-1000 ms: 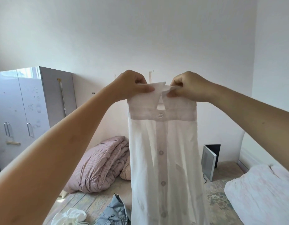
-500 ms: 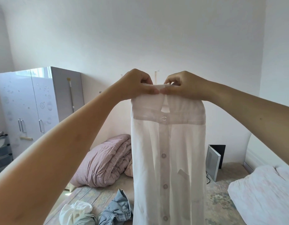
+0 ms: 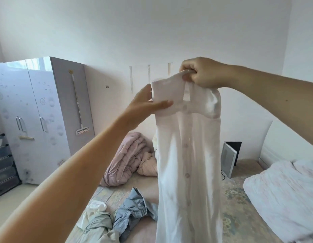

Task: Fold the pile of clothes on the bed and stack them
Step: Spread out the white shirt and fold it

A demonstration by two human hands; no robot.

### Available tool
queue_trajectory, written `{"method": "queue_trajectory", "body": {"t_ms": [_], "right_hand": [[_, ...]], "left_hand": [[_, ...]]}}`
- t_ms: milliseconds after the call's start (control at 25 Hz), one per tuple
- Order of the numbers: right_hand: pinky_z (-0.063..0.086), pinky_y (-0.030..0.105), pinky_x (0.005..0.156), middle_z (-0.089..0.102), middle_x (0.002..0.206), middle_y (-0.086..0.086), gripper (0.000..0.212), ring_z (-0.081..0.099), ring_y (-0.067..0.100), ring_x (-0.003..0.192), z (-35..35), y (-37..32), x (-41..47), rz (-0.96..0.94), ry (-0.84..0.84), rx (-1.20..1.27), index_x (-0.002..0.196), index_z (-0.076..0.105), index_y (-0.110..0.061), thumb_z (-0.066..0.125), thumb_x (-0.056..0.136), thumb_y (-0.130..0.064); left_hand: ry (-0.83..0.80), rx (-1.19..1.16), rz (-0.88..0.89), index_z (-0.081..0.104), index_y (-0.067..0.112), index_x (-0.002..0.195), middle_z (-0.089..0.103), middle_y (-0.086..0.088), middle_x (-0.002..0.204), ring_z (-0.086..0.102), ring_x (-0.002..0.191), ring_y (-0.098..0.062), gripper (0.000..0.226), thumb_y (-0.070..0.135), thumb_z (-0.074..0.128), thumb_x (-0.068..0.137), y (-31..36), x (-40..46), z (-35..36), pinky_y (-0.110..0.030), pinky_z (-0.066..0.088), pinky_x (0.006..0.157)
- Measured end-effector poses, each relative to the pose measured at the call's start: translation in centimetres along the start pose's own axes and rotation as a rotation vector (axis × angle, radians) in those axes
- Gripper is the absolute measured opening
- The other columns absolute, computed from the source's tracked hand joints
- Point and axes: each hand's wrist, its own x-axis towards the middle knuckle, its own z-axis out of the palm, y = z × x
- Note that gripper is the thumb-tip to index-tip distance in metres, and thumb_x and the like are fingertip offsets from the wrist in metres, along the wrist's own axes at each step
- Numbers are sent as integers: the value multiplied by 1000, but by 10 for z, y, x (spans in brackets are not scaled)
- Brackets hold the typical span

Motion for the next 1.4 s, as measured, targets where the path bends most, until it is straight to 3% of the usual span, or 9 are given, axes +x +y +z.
{"method": "queue_trajectory", "body": {"t_ms": [80,200,320,440,640,760,880,1280,1400], "right_hand": [[37,27,73,56,96,1,12,50,19,90,3,-6,0,40,1,-40,99,58,-14,46,97,-13],[37,31,76,55,101,3,11,50,23,94,4,-11,-3,101,20,-117,100,54,-17,43,98,-18],[33,34,74,53,97,4,20,49,28,91,4,-14,-13,181,-39,-347,108,46,-16,33,101,-28],[30,34,69,51,83,5,21,47,29,80,7,-15,-18,202,-54,-512,102,38,-13,26,101,-30],[29,34,66,47,70,2,35,46,28,72,-1,-26,-21,117,17,-607,94,38,-13,27,101,-46],[28,33,66,51,70,3,41,47,29,73,-3,-29,-24,61,69,-599,94,43,-14,32,97,-54],[29,34,69,58,86,9,38,51,30,82,-8,-27,-27,33,139,-607,98,47,-16,31,99,-51],[33,32,70,56,82,8,31,51,30,83,-4,-2,-55,130,90,-361,94,61,-12,54,93,-42],[29,29,66,58,82,10,28,51,25,82,-6,-5,-60,115,107,-279,92,66,-7,60,91,-35]], "left_hand": [[-39,53,-95,60,11,116,69,-8,109,67,100,-21,66,36,83,60,-38,-20,8,-37,57,80],[-40,77,-215,65,-2,85,67,-8,78,65,70,-20,41,34,79,71,-73,-38,18,-35,56,68],[59,48,-139,51,-10,73,45,-8,67,45,61,-17,63,50,70,70,-81,-39,6,-33,40,56],[120,119,-100,47,-1,67,36,-6,64,34,58,-14,51,43,70,74,-75,-47,-8,-29,28,51],[-317,185,-356,66,-3,81,63,-2,74,57,66,-10,35,30,77,79,-112,-105,0,-24,47,63],[-90,72,-297,58,-9,87,55,-6,77,50,72,-16,69,57,69,69,-131,-116,-17,-33,40,70],[150,26,-192,53,0,74,44,0,68,42,63,-13,59,56,69,69,-133,-123,-28,-27,34,56],[17,299,-243,51,24,49,39,14,45,34,42,-1,41,21,76,81,-134,-133,-52,-15,27,42],[-57,346,-365,57,23,55,45,15,44,40,46,0,33,25,89,62,-135,-142,-66,-13,30,44]]}}
